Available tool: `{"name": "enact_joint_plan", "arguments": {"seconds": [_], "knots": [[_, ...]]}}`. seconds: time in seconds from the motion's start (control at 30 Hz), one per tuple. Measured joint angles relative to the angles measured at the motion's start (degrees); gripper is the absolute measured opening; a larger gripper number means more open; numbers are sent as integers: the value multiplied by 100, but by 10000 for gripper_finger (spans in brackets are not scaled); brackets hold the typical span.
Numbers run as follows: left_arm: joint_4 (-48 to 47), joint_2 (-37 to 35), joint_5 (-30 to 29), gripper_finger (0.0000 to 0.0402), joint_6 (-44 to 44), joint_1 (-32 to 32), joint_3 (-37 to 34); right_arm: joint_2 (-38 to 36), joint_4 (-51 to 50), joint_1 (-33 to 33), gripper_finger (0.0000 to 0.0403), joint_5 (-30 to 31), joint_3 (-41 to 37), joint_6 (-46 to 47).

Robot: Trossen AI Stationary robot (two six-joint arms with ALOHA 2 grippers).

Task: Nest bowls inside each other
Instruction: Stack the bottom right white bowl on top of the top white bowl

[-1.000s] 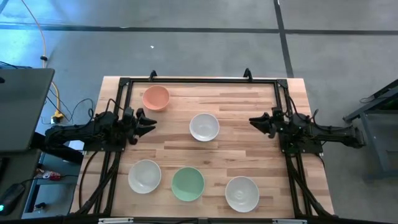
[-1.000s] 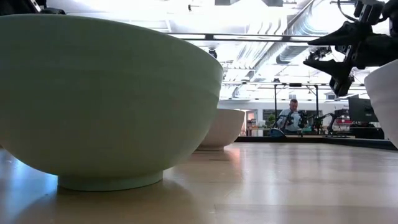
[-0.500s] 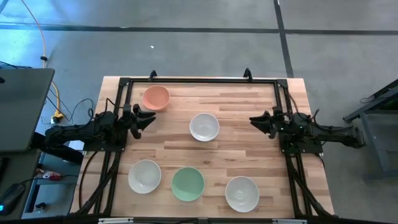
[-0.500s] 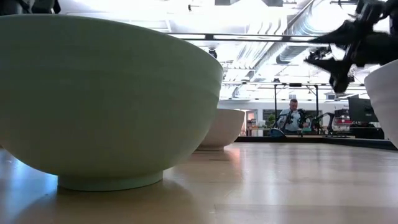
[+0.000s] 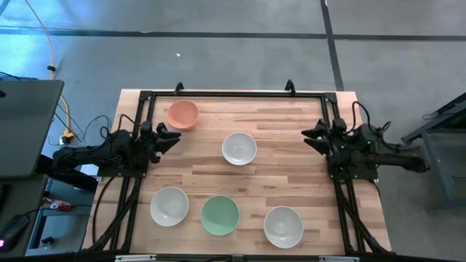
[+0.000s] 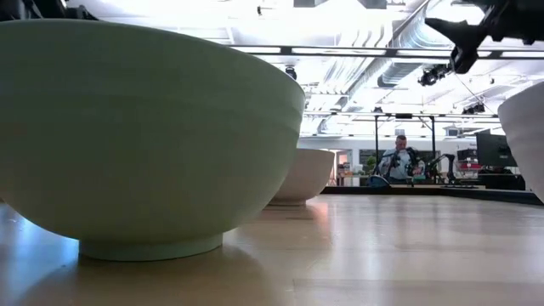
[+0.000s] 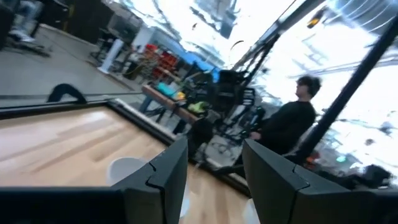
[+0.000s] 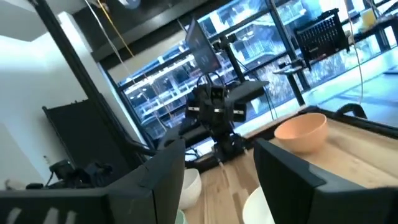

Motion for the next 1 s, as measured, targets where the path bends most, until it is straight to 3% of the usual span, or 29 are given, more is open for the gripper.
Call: {"name": "enact_joint_plan", "arguments": {"seconds": [0.23, 0.47, 0.7, 1.0], "knots": [[492, 2, 244, 145, -459, 0, 0, 1279, -558, 1, 185, -288, 591, 588], [609, 246, 380, 145, -642, 0, 6, 2927, -570, -17, 185, -555, 1353, -357], [810, 876, 670, 145, -308, 0, 555, 3973, -559, -138, 185, -561, 2550, -1073], [739, 1790, 1453, 145, -152, 0, 927, 4895, -2213, -11, 185, -1018, 3486, -454]]}}
